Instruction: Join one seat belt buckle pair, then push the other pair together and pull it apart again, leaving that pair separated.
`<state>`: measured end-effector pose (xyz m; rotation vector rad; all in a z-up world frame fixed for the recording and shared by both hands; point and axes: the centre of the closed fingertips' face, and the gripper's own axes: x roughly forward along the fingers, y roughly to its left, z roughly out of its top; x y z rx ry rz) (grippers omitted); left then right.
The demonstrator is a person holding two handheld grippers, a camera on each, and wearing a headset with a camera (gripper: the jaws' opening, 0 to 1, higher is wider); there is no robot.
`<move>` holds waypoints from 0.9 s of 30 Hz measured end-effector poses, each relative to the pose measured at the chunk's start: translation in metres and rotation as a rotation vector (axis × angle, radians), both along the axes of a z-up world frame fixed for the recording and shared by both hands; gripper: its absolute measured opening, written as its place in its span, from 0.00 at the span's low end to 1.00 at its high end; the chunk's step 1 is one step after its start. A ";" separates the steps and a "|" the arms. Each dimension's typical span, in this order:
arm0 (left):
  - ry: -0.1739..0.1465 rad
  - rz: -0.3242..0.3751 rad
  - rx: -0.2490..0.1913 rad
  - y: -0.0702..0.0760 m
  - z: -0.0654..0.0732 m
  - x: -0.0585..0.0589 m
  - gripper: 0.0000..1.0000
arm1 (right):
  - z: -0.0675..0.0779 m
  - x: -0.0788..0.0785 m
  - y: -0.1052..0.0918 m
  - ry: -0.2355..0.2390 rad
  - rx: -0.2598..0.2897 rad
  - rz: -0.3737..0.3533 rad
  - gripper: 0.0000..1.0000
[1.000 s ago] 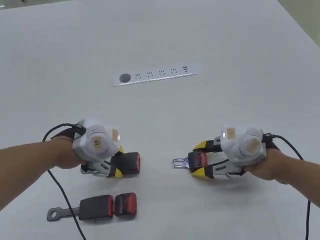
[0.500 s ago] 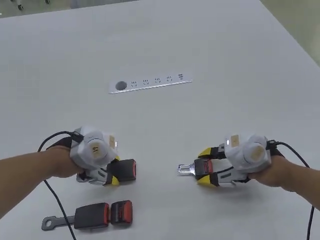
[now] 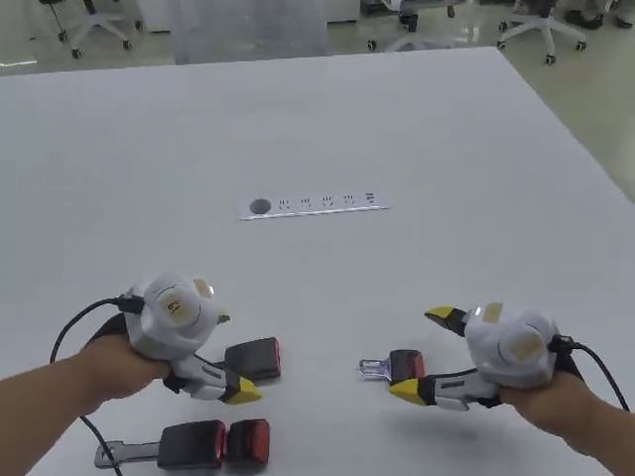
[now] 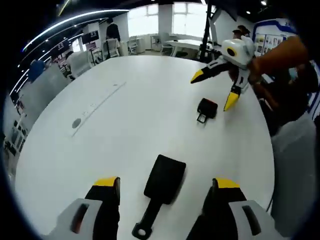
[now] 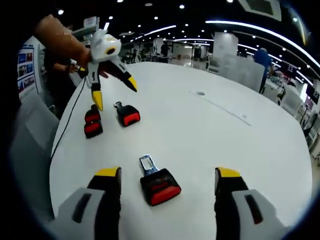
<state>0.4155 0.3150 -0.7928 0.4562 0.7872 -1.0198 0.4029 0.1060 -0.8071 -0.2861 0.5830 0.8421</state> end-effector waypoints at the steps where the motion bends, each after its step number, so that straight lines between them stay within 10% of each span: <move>1: -0.015 0.025 -0.027 0.001 0.007 0.001 0.80 | 0.005 -0.001 0.000 -0.008 0.012 -0.023 0.79; 15: -0.106 0.387 -0.211 0.063 0.059 -0.036 0.90 | 0.043 -0.040 0.016 -0.086 0.070 -0.192 0.88; 27: -0.147 0.468 -0.277 0.098 0.069 -0.095 0.92 | 0.062 -0.087 0.042 -0.133 0.079 -0.230 0.92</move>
